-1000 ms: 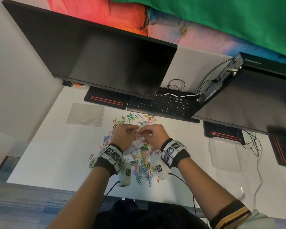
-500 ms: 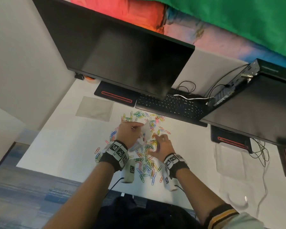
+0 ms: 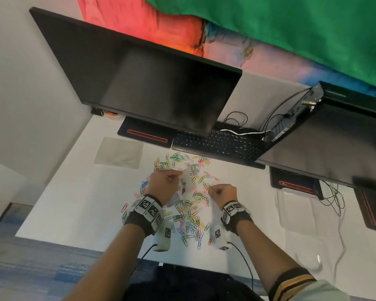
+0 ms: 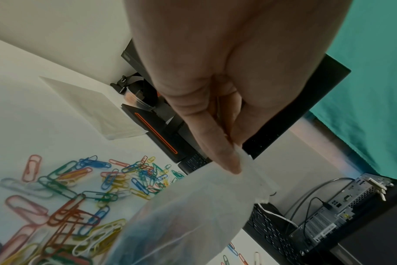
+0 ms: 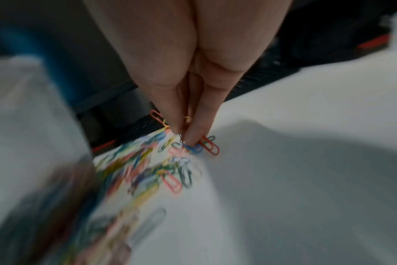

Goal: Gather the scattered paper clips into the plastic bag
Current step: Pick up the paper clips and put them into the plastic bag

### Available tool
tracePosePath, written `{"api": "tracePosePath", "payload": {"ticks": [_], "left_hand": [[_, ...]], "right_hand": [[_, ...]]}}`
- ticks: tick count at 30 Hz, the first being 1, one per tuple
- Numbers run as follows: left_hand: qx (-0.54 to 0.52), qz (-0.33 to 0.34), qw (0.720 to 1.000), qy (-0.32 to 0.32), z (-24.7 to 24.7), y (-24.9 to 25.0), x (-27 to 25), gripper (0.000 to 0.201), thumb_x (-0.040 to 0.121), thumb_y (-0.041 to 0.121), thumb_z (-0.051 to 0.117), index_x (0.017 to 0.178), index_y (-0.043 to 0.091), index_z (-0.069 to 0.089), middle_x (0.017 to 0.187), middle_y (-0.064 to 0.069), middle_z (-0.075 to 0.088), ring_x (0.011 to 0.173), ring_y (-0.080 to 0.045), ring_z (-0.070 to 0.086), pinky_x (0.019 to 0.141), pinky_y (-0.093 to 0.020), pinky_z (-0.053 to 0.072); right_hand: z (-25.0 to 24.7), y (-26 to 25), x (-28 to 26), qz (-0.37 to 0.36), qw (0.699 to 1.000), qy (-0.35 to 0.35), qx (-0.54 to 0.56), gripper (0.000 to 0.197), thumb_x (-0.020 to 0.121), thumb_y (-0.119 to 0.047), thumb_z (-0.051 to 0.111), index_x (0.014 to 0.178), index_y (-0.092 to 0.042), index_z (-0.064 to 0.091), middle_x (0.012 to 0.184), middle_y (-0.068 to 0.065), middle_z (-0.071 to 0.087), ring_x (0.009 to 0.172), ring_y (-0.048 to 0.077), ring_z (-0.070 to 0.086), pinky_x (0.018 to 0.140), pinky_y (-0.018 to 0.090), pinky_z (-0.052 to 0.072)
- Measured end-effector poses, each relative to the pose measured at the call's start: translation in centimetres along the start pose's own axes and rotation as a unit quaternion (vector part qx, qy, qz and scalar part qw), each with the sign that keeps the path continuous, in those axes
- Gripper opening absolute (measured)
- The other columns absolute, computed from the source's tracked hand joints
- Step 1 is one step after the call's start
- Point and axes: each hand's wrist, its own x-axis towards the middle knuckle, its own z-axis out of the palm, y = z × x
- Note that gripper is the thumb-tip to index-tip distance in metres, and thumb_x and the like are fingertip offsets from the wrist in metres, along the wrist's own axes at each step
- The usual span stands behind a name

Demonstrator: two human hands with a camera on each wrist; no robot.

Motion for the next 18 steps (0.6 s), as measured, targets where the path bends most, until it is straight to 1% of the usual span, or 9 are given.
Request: {"api": "tracePosePath", "payload": {"ticks": [2,4,7,10,11,12,14,16,18], "left_hand": [[0.007,-0.004,1.0,-0.002,0.4,0.2,0.1,0.028,0.092,0.008,0.053,0.104,0.019,0.076,0.076,0.009,0.073,0.068,-0.006,0.069,0.075,-0.026,0.059],[0.014,-0.002,1.0,0.001,0.8,0.5,0.3,0.028,0.092,0.008,0.053,0.105,0.019,0.076,0.078,0.007,0.074,0.07,-0.008,0.07,0.076,-0.028,0.06],[0.018,0.003,1.0,-0.003,1.7,0.9,0.4,0.026,0.093,0.007,0.054,0.107,0.014,0.074,0.082,0.001,0.075,0.071,-0.01,0.071,0.077,-0.028,0.06],[0.026,0.014,1.0,-0.01,2.5,1.4,0.1,0.024,0.094,0.007,0.055,0.106,0.011,0.074,0.071,0.007,0.071,0.064,-0.008,0.07,0.064,-0.017,0.056],[0.029,0.015,0.999,-0.01,2.7,1.7,0.0,0.023,0.094,0.007,0.056,0.105,0.012,0.075,0.068,0.009,0.069,0.062,-0.008,0.069,0.06,-0.012,0.052],[0.033,0.016,0.999,-0.009,2.7,2.0,-0.2,0.022,0.094,0.007,0.057,0.103,0.013,0.075,0.067,0.01,0.068,0.061,-0.007,0.068,0.057,-0.008,0.049],[0.036,0.013,0.999,0.001,2.8,2.2,-0.3,0.021,0.093,0.007,0.058,0.099,0.015,0.076,0.067,0.007,0.068,0.059,-0.006,0.065,0.055,-0.005,0.047],[0.035,0.005,0.999,0.011,2.8,2.3,-0.4,0.02,0.091,0.006,0.059,0.097,0.014,0.077,0.068,0.002,0.07,0.06,-0.008,0.065,0.063,-0.013,0.053],[0.034,0.002,0.999,0.011,2.8,2.2,-0.5,0.02,0.09,0.005,0.06,0.097,0.013,0.077,0.069,0.0,0.071,0.064,-0.013,0.067,0.073,-0.026,0.059]], "right_hand": [[-1.3,0.5,0.1,0.077,0.991,0.025,0.105,0.01,0.081,-0.013,0.075,0.089,-0.007,0.077,0.081,0.002,0.071,0.075,0.014,0.062,0.076,0.02,0.049],[-2.7,-0.2,-0.3,0.111,0.961,0.016,0.251,0.019,0.08,-0.007,0.075,0.098,0.0,0.073,0.089,0.008,0.074,0.082,0.02,0.07,0.082,0.024,0.053],[-4.2,-3.5,-1.8,0.062,0.913,-0.065,0.399,0.015,0.085,-0.005,0.07,0.099,-0.002,0.072,0.096,0.015,0.074,0.092,0.023,0.072,0.087,0.029,0.056],[-3.5,-6.1,-2.6,0.05,0.873,-0.119,0.471,0.023,0.085,-0.001,0.067,0.107,0.004,0.067,0.1,0.019,0.073,0.092,0.025,0.072,0.086,0.029,0.057],[-3.0,-6.7,-2.6,0.052,0.872,-0.123,0.471,0.021,0.085,0.0,0.067,0.106,0.006,0.067,0.098,0.021,0.072,0.088,0.026,0.072,0.084,0.029,0.057],[-2.3,-6.9,-2.6,0.049,0.887,-0.119,0.444,0.019,0.085,0.0,0.068,0.102,0.007,0.069,0.094,0.022,0.072,0.083,0.025,0.071,0.08,0.029,0.057],[-1.3,-7.0,-2.6,0.015,0.939,-0.106,0.328,0.013,0.083,-0.006,0.071,0.092,0.003,0.074,0.082,0.019,0.073,0.069,0.018,0.064,0.07,0.033,0.055],[-0.7,-7.1,-2.8,-0.025,0.973,-0.096,0.206,0.011,0.08,-0.014,0.073,0.084,-0.005,0.077,0.077,0.018,0.073,0.065,0.017,0.061,0.071,0.039,0.057],[-0.5,-7.4,-2.9,-0.062,0.988,-0.078,0.12,0.013,0.082,-0.017,0.072,0.083,-0.006,0.078,0.079,0.018,0.074,0.071,0.024,0.067,0.077,0.035,0.057]]}}
